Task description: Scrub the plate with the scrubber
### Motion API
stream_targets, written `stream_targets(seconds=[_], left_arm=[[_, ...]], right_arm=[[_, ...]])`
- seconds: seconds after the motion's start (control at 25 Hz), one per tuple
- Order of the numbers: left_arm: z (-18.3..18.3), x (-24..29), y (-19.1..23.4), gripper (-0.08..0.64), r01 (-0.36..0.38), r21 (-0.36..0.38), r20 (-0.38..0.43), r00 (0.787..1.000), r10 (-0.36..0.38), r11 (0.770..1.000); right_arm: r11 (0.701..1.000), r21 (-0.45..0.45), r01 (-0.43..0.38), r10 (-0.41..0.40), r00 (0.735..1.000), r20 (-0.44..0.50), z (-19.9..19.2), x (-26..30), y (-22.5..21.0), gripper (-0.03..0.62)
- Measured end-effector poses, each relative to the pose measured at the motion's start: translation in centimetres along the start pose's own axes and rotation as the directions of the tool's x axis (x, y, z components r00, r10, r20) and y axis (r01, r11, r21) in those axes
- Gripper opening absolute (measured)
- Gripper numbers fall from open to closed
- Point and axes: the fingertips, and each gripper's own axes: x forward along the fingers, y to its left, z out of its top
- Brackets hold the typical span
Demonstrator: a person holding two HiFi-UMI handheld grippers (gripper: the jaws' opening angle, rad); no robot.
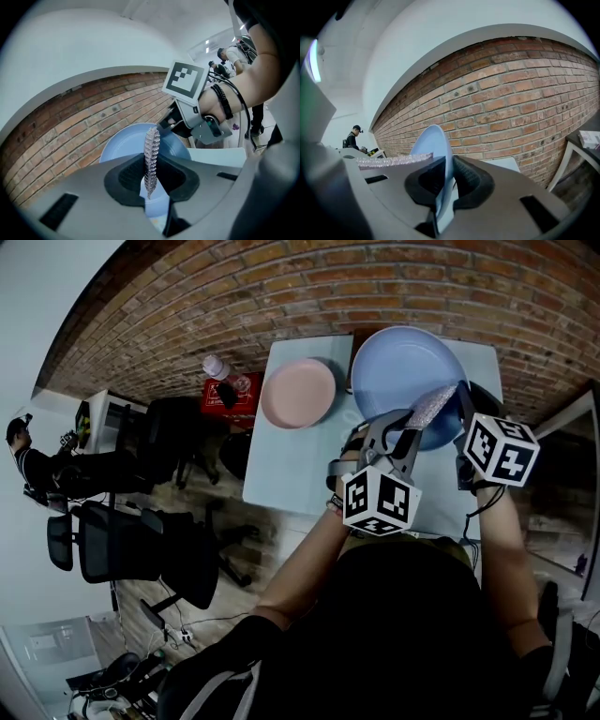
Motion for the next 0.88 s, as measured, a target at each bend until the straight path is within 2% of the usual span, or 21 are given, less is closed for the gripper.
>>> stream_targets(seconds=[0.24,0.44,0.64,0.88], left_arm=[[2.5,0.9,1.8,0.078,-0.028,0.032,0.042,0.999,0.027,0.999],[3.3,1.7,3.7,0.078,-0.066,0.056,0.045,0.997,0.064,0.996],[2.5,1.8,6.3,0.078,-0.132,0.079,0.008,0.991,0.131,0.988],[-0.3,1.1,8.9,0.078,-0.196,0.088,-0.062,0.977,0.202,0.977]], right_arm=[[1.0,0.011,0.002,-0.002,1.0,0.006,-0.1,-0.6,0.2,0.048],[1.0,0.02,0.001,-0.002,1.0,0.016,0.1,-1.2,-0.2,0.048],[0.998,0.061,-0.004,0.002,0.999,0.033,0.4,-1.8,-0.9,0.048],[0.996,0.093,0.0,-0.004,0.999,0.048,0.6,-2.2,-1.5,0.048]])
